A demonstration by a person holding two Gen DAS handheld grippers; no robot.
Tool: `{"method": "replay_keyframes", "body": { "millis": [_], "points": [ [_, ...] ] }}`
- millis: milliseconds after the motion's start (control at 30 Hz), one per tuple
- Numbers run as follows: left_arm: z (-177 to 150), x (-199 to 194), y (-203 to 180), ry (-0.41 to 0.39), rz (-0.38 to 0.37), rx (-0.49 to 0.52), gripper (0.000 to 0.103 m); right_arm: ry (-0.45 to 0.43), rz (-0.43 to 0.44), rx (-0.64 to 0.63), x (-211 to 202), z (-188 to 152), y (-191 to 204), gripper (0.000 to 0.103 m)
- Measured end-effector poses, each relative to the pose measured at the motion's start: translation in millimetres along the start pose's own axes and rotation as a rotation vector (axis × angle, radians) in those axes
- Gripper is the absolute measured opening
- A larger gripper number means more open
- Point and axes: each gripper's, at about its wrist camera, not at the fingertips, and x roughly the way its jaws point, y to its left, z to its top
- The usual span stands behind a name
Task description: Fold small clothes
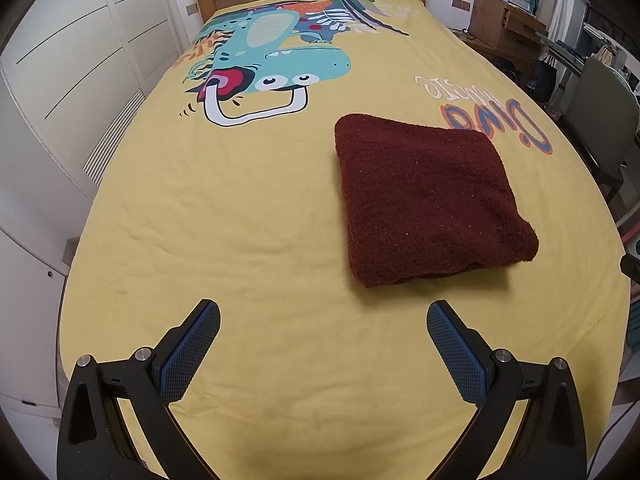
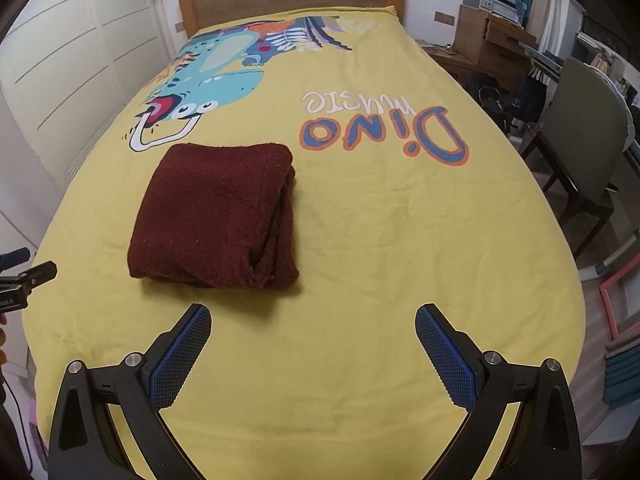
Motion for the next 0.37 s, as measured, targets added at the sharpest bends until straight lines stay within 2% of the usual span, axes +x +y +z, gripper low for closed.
{"method": "replay_keyframes", "body": {
  "millis": [367],
  "points": [
    [-1.2, -0.7, -2.1, 0.005, -0.012, 0.01, 0.102, 0.01, 0.001, 0.001, 2.0, -2.3, -0.4, 0.102]
  ]
}}
